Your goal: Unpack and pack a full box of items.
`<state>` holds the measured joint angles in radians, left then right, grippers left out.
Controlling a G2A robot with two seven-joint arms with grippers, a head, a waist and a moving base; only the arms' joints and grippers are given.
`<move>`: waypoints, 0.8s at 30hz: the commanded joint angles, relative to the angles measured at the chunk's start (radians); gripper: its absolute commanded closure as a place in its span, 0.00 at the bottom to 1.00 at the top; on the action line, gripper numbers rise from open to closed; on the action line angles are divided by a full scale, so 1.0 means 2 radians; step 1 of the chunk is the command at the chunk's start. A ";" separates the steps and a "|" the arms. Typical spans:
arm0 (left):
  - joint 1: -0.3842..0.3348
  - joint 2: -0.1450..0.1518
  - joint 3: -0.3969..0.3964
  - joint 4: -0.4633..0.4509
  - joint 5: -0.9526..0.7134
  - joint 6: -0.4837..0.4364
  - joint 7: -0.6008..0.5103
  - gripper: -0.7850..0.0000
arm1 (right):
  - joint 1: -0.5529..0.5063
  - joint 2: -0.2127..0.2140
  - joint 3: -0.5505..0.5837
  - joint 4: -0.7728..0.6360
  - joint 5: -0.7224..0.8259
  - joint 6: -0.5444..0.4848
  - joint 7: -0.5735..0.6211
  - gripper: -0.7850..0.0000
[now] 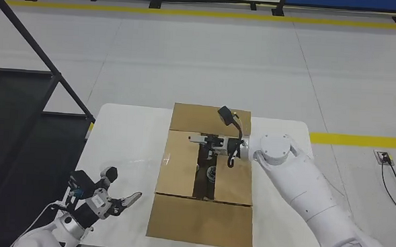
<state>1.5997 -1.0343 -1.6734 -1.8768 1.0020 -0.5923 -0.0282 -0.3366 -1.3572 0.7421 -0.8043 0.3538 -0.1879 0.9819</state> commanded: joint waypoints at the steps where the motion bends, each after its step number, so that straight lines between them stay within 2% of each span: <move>1: -0.001 0.000 -0.001 0.002 -0.003 0.000 0.001 0.00 | 0.003 -0.006 -0.006 0.013 0.005 -0.001 0.006 0.00; 3: -0.001 0.000 -0.001 0.003 -0.005 0.000 0.000 0.00 | 0.009 -0.011 -0.013 0.029 -0.004 0.005 -0.008 0.00; 7: 0.000 -0.001 0.000 0.001 -0.005 0.000 0.000 0.00 | 0.014 -0.023 -0.017 0.048 0.013 -0.009 0.003 0.00; 14: 0.004 -0.002 0.020 -0.017 0.034 0.009 0.000 0.00 | 0.024 -0.037 -0.008 0.066 0.050 -0.055 0.016 0.00; 21: -0.006 -0.007 0.063 -0.025 0.046 0.048 -0.011 0.00 | 0.035 -0.045 0.006 0.063 0.084 -0.084 0.039 0.00; 24: -0.015 -0.010 0.081 -0.030 0.054 0.078 -0.020 0.00 | 0.040 -0.051 0.005 0.055 0.088 -0.093 0.042 0.00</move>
<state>1.5763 -1.0521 -1.5264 -1.9318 1.1006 -0.4662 -0.0620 -0.2601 -1.4552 0.7530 -0.6888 0.5280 -0.3682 1.0632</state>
